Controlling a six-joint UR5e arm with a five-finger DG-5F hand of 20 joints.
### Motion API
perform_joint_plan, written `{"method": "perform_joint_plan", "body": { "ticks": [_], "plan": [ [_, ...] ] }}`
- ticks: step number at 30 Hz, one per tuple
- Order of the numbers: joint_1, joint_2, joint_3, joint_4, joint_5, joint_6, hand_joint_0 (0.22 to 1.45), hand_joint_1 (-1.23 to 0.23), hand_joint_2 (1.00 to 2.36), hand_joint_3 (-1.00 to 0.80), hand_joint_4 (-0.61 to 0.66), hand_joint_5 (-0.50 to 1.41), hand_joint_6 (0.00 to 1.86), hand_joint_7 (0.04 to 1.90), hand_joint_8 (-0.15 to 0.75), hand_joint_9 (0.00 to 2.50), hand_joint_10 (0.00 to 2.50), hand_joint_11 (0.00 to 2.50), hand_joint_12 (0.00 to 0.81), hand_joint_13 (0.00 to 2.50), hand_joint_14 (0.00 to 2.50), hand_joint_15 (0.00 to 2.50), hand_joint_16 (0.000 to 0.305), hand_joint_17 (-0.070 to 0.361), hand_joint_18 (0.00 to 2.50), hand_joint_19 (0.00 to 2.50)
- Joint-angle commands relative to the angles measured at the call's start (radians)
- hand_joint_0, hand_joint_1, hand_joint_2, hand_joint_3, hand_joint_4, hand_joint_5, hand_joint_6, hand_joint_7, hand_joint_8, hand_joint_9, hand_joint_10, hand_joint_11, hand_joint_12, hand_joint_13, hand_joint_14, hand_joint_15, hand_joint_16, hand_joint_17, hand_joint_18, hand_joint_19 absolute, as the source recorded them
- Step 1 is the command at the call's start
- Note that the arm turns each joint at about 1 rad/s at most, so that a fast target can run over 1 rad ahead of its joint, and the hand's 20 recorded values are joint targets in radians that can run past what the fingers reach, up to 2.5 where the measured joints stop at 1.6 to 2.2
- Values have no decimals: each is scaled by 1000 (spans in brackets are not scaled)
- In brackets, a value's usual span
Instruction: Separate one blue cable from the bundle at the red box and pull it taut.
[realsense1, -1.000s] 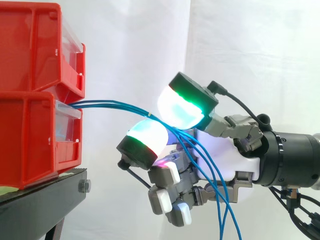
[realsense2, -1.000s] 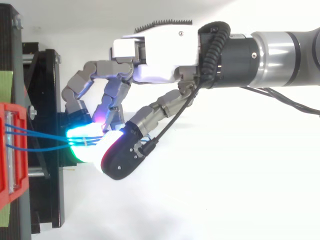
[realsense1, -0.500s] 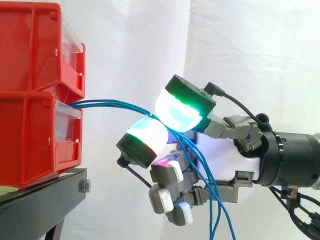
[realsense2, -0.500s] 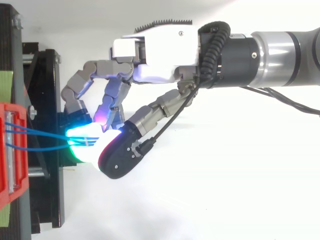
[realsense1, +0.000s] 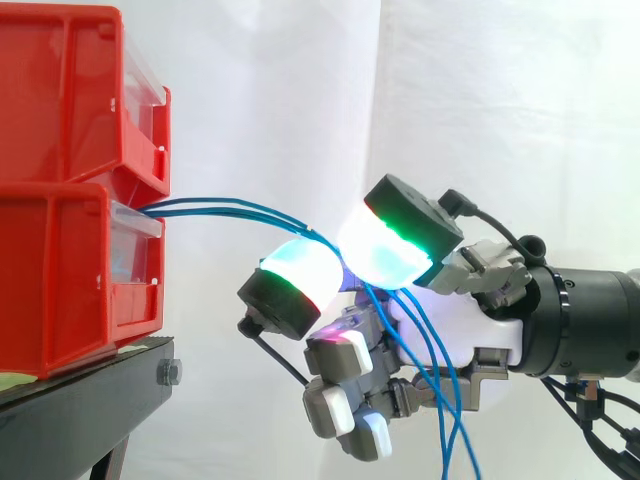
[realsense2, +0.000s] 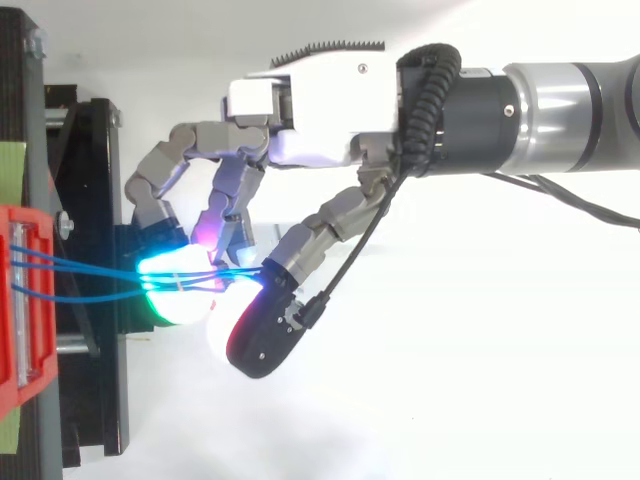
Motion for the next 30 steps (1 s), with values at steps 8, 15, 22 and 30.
{"method": "perform_joint_plan", "body": {
  "ticks": [8, 15, 22, 30],
  "plan": [
    [0, 0, -1, -2, -1, -11, 538, -587, 1000, -500, -12, -130, 845, 1094, 318, 1111, 25, 909, 373, 967, 24, 675, 51, 115, 962, 937],
    [0, 0, 1, -1, -1, -12, 610, -719, 1015, -310, 2, -137, 848, 1198, 316, 1112, 24, 918, 361, 965, 26, 689, 49, 111, 943, 951],
    [0, 0, -1, -1, -1, -12, 790, -883, 1013, -336, -114, -173, 923, 1361, 304, 1058, 24, 937, 357, 966, 27, 679, 49, 110, 936, 903],
    [-2, 0, -1, -1, -10, -12, 817, -904, 1000, -500, -142, -176, 940, 1288, 292, 1076, 26, 940, 351, 1005, 27, 690, 48, 108, 958, 863]
  ]
}}
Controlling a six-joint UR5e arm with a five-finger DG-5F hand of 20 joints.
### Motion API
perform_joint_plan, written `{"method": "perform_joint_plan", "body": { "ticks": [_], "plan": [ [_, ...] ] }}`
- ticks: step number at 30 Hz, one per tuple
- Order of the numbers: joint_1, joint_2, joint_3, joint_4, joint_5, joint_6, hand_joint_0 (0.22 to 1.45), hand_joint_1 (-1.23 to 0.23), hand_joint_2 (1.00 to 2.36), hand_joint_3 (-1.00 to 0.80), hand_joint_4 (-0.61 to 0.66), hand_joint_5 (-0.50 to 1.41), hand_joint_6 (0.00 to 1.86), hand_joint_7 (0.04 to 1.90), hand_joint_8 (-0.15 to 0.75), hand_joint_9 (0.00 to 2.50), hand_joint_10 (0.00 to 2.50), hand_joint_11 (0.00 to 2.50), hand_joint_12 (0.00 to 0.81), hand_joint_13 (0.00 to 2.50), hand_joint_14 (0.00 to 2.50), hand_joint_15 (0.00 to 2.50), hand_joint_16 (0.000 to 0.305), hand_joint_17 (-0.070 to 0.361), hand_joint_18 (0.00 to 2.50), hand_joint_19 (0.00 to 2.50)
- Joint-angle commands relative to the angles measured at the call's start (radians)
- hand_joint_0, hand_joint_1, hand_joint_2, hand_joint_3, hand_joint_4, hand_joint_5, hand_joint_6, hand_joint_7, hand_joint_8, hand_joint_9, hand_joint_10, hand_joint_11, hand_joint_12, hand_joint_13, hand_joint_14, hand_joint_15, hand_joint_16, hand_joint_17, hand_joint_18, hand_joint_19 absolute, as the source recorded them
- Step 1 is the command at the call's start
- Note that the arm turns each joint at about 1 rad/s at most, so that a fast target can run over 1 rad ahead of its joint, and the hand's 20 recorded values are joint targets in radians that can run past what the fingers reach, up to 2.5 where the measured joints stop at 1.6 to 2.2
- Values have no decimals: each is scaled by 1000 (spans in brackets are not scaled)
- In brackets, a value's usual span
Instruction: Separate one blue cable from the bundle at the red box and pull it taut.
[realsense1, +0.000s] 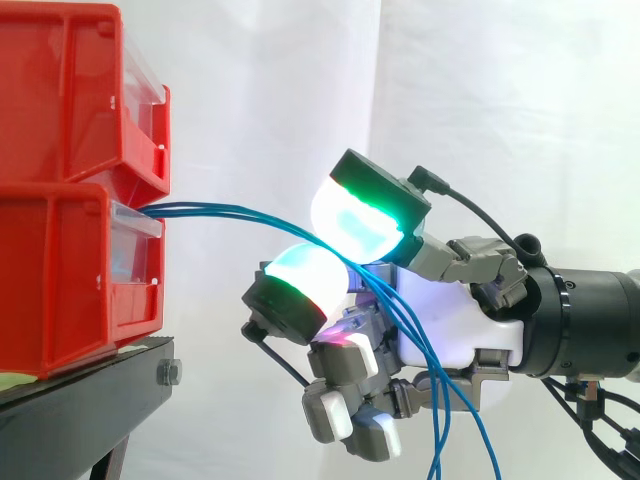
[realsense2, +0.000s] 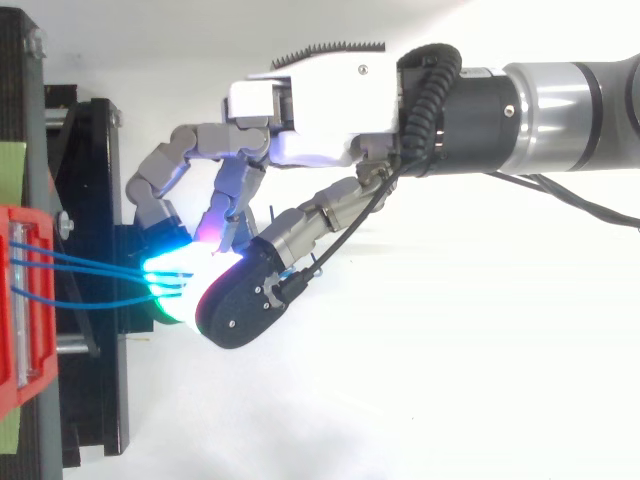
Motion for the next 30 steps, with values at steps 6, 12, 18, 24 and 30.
{"method": "perform_joint_plan", "body": {
  "ticks": [6, 12, 18, 24, 30],
  "plan": [
    [-2, 0, -1, -1, -3, 0, 757, -973, 1000, -500, -42, -162, 928, 1237, 291, 1090, 26, 957, 354, 1012, 26, 707, 48, 108, 972, 854],
    [-2, 0, -1, -3, -4, 0, 669, -1045, 1000, -500, -5, -152, 921, 1221, 300, 1117, 27, 959, 358, 1030, 28, 713, 47, 106, 975, 874],
    [-2, 0, -1, -3, -4, 0, 584, -1043, 1000, -500, 14, -144, 918, 1235, 309, 1143, 26, 979, 361, 1040, 28, 724, 48, 108, 991, 895],
    [-2, 0, -1, -1, -4, 0, 451, -964, 1000, -500, 26, -132, 912, 1161, 345, 1176, 23, 951, 396, 1067, 24, 707, 56, 126, 1070, 891],
    [-2, 0, -1, -3, -6, 0, 461, -838, 1000, -500, 47, -133, 890, 1120, 344, 1171, 23, 951, 392, 1051, 25, 701, 56, 126, 1072, 897]
  ]
}}
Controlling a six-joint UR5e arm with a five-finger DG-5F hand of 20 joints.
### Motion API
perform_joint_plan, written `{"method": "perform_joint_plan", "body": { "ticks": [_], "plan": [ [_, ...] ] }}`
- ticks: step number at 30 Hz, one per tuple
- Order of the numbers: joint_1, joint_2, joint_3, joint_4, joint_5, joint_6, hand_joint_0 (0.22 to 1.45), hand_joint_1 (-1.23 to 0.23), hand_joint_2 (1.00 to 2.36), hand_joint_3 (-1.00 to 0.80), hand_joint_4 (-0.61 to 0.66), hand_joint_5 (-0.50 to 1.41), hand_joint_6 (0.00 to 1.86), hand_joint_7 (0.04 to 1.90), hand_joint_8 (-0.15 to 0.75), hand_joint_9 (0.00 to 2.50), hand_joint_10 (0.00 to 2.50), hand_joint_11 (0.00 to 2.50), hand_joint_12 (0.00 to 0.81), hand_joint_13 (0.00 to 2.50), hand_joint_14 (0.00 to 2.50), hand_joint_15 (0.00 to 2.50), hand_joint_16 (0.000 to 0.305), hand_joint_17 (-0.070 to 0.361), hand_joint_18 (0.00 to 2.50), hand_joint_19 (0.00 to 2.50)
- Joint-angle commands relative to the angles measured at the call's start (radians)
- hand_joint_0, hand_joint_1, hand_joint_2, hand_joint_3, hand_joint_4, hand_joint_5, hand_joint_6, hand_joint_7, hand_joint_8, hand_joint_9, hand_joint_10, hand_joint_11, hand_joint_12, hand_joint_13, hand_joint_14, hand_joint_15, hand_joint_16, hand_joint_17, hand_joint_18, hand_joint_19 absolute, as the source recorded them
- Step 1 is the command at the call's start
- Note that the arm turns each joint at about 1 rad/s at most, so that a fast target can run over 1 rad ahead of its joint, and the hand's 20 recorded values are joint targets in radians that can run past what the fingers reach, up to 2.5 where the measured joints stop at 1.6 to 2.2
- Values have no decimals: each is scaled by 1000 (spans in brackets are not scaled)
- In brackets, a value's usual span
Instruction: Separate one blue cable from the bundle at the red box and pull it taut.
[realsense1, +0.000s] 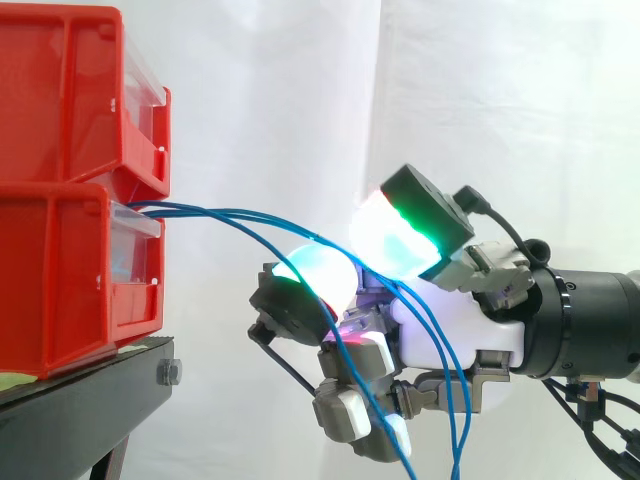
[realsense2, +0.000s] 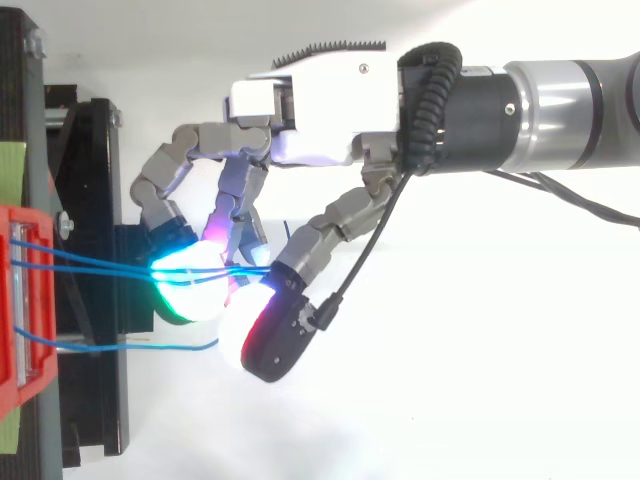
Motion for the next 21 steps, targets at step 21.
{"method": "perform_joint_plan", "body": {
  "ticks": [21],
  "plan": [
    [-2, 0, 0, 0, -3, -2, 611, -698, 1012, -347, 23, -132, 867, 1218, 319, 1167, 26, 961, 344, 990, 24, 701, 47, 106, 968, 965]
  ]
}}
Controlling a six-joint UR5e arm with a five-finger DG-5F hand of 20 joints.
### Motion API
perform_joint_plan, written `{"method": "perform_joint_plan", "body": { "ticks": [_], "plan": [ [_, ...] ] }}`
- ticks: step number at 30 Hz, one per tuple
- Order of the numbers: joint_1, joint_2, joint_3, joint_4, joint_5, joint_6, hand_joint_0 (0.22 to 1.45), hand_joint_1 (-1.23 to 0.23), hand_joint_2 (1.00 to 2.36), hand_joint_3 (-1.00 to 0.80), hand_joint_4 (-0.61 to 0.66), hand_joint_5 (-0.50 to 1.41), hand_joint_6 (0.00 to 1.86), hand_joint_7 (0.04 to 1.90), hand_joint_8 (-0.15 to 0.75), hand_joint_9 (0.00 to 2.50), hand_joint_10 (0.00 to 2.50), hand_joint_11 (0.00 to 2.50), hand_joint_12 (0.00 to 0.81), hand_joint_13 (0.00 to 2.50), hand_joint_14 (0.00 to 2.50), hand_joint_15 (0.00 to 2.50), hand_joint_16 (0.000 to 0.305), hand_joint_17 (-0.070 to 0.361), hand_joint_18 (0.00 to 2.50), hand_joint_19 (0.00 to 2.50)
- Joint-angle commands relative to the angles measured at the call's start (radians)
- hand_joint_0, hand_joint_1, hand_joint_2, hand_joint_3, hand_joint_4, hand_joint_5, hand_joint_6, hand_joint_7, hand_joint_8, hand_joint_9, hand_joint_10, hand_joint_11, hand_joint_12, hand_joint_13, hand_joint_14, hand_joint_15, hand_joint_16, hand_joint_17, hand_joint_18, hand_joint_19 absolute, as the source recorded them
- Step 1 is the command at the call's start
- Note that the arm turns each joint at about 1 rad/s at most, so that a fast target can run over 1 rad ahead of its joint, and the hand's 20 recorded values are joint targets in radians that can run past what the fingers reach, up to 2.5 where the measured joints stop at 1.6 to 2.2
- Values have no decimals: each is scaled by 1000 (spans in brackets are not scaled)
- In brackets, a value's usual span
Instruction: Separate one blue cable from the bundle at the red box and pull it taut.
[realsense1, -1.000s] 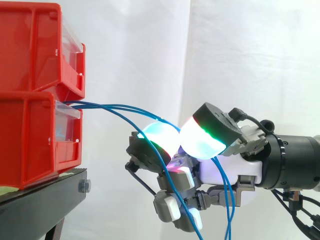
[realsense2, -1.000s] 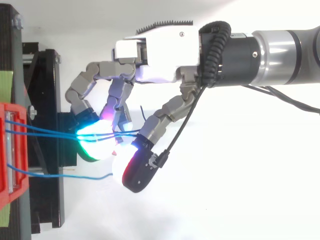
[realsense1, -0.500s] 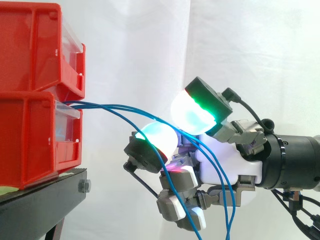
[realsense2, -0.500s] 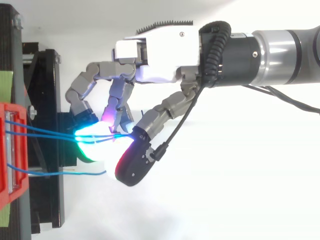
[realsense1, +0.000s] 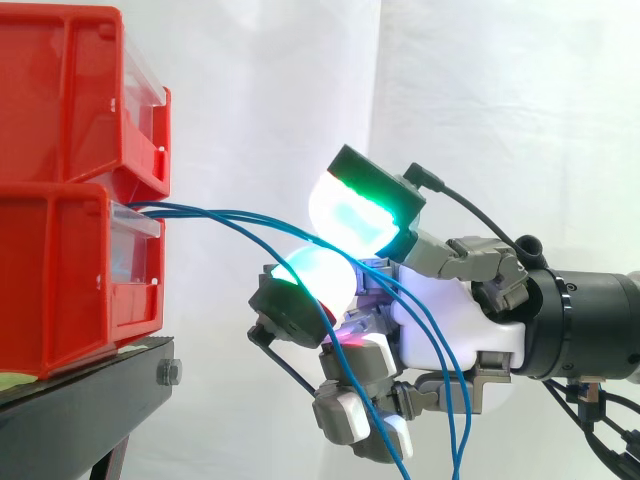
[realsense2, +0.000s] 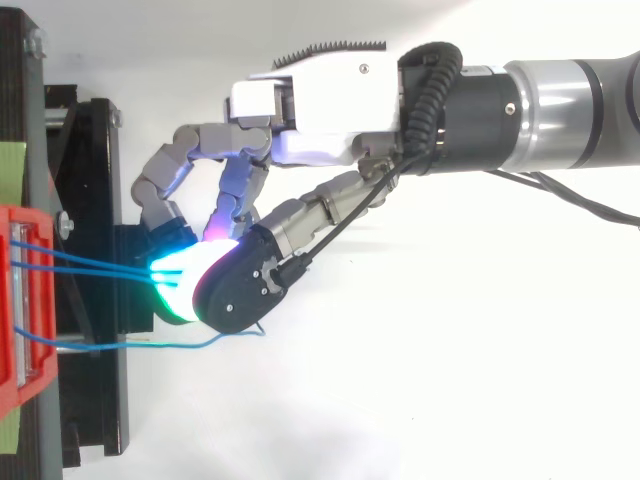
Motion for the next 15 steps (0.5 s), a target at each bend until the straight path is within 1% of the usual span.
{"method": "perform_joint_plan", "body": {
  "ticks": [1, 3, 4, 6, 8, 9, 12, 13, 15],
  "plan": [
    [-1, 0, 0, 0, 0, 0, 608, -704, 1013, -335, 24, -132, 868, 1214, 317, 1167, 26, 960, 346, 989, 24, 701, 47, 106, 967, 974],
    [-1, 0, 1, 0, 0, 0, 610, -797, 1017, -259, 23, -145, 880, 1192, 322, 1140, 26, 955, 355, 981, 24, 705, 48, 108, 967, 976],
    [-1, 0, 0, 0, 0, 0, 610, -799, 1017, -254, 23, -145, 880, 1193, 314, 1123, 26, 958, 358, 979, 26, 706, 48, 108, 967, 974],
    [1, 0, 1, 0, 0, 0, 656, -870, 1018, -250, -4, -155, 888, 1201, 314, 1107, 26, 959, 359, 976, 25, 714, 48, 109, 967, 965],
    [1, 0, 1, 0, 0, -2, 694, -908, 1016, -293, -32, -160, 893, 1203, 307, 1086, 26, 962, 357, 979, 27, 711, 48, 109, 964, 945],
    [-1, 0, 1, 0, 0, -2, 723, -926, 1014, -336, -50, -161, 893, 1234, 304, 1086, 26, 964, 360, 978, 25, 708, 48, 109, 964, 927],
    [-1, 0, 1, 3, 0, -3, 779, -939, 1000, -500, -74, -163, 902, 1209, 298, 1079, 25, 968, 354, 976, 27, 704, 48, 108, 957, 910],
    [-1, 0, 1, 3, 0, -3, 784, -948, 1000, -500, -71, -164, 904, 1247, 296, 1081, 26, 969, 353, 981, 25, 708, 48, 108, 961, 891],
    [-1, 0, 1, 2, 0, -3, 780, -943, 1000, -500, -72, -164, 907, 1253, 294, 1083, 24, 964, 351, 982, 27, 695, 47, 107, 960, 886]
  ]
}}
